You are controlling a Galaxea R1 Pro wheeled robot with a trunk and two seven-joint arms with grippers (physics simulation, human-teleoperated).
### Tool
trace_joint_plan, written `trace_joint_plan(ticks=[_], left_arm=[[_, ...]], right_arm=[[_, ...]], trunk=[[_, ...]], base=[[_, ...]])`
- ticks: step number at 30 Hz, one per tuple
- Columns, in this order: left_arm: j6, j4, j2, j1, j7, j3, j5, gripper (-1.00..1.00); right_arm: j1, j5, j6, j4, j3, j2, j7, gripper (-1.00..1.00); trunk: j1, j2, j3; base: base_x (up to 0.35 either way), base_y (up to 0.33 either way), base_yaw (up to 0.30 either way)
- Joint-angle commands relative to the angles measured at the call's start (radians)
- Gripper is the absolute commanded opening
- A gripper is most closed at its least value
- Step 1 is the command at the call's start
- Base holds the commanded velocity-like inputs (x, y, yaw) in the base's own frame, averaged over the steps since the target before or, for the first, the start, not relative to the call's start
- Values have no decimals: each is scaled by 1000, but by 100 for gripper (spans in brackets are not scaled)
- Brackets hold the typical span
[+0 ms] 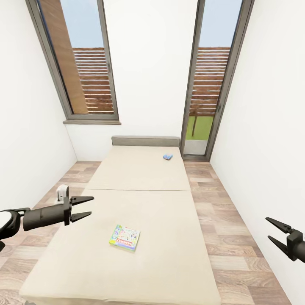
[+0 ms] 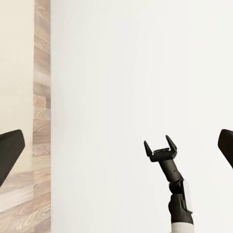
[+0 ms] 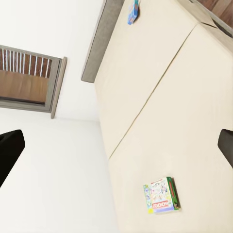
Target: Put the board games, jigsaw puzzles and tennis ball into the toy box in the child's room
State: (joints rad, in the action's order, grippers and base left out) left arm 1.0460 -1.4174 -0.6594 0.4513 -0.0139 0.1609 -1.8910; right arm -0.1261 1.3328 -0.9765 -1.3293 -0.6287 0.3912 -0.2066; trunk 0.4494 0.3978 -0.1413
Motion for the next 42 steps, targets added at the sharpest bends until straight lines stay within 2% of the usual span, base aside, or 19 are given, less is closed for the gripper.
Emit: trace_joint_plan(ticks=[1, 5, 10, 11, 13, 16, 18, 19, 20, 21, 26, 27, 30, 31, 36, 37, 39, 40, 42], left_arm=[[1, 0, 0, 2, 0, 2, 8, 100], [1, -1, 7, 10, 9, 2, 55, 100], [-2, -1, 18, 40, 34, 2, 135, 100], [-4, -1, 25, 60, 52, 2, 163, 100], [-5, 1, 41, 86, 78, 2, 187, 100], [-5, 5, 83, 132, 138, 3, 217, 100], [-4, 14, 122, 165, 197, 4, 234, 100], [-2, 30, 167, 199, 271, 5, 249, 100], [-1, 43, 190, 218, 313, 6, 257, 100], [0, 80, 240, 255, 401, 7, 270, 100], [1, 217, 369, 342, 596, 23, 301, 100], [1, 286, 413, 380, 653, 40, 320, 100], [0, 402, 470, 444, 706, 74, 367, 100], [-3, 482, 505, 489, 726, 97, 410, 100], [-21, 669, 599, 594, 751, 127, 545, 100], [-42, 729, 634, 632, 754, 133, 602, 100], [-71, 780, 665, 666, 757, 137, 658, 100], [-106, 822, 693, 694, 758, 140, 714, 100], [-138, 854, 719, 713, 758, 142, 770, 100]], right_arm=[[-1, -11, -5, 0, -1, 0, -10, 100], [-1, -11, -4, 0, 1, 0, -9, 100], [-1, -13, -4, -2, 3, 0, -8, 100], [-1, -14, -3, -4, 5, 0, -7, 100], [-2, -14, -3, -10, 11, 0, -6, 100], [-2, -16, -2, -29, 26, 0, -4, 100], [-2, -18, -2, -47, 39, 0, -2, 100], [-2, -22, -1, -67, 49, 0, -1, 100], [-2, -25, -1, -77, 53, 0, 0, 100], [-3, -34, 0, -95, 60, 0, 2, 100], [-3, -71, 1, -120, 67, 0, 3, 100], [-3, -89, 1, -125, 68, 0, 4, 100], [-3, -113, 1, -129, 68, 0, 5, 100], [-3, -127, 1, -131, 68, 0, 6, 100], [-3, -155, 3, -139, 77, 0, 14, 100], [-3, -168, 4, -148, 85, 0, 20, 100], [-4, -183, 6, -160, 95, -1, 29, 100], [-5, -203, 10, -177, 105, -1, 43, 100], [-5, -228, 14, -196, 119, -1, 62, 100]], trunk=[[1, 2, -2], [1, 2, -3], [1, 2, -5], [1, 2, -5], [1, 2, -6], [1, 2, -7], [1, 2, -7], [1, 2, -7], [1, 2, -7], [1, 2, -7], [1, 2, -7], [1, 2, -7], [1, 2, -8], [1, 2, -8], [1, 2, -8], [1, 2, -8], [1, 2, -8], [1, 2, -8], [1, 2, -8]], base=[[6, 1, 0], [4, 1, 0], [1, 0, 0], [0, 0, 0], [0, 0, 0], [0, 0, 0], [0, 0, 0], [0, 0, 0], [0, 0, 0], [0, 0, 0], [0, 0, 0], [0, 0, 0], [0, 0, 0], [0, 0, 0], [0, 0, 0], [0, 0, 0], [0, 0, 0], [0, 0, 0], [0, 0, 0]])
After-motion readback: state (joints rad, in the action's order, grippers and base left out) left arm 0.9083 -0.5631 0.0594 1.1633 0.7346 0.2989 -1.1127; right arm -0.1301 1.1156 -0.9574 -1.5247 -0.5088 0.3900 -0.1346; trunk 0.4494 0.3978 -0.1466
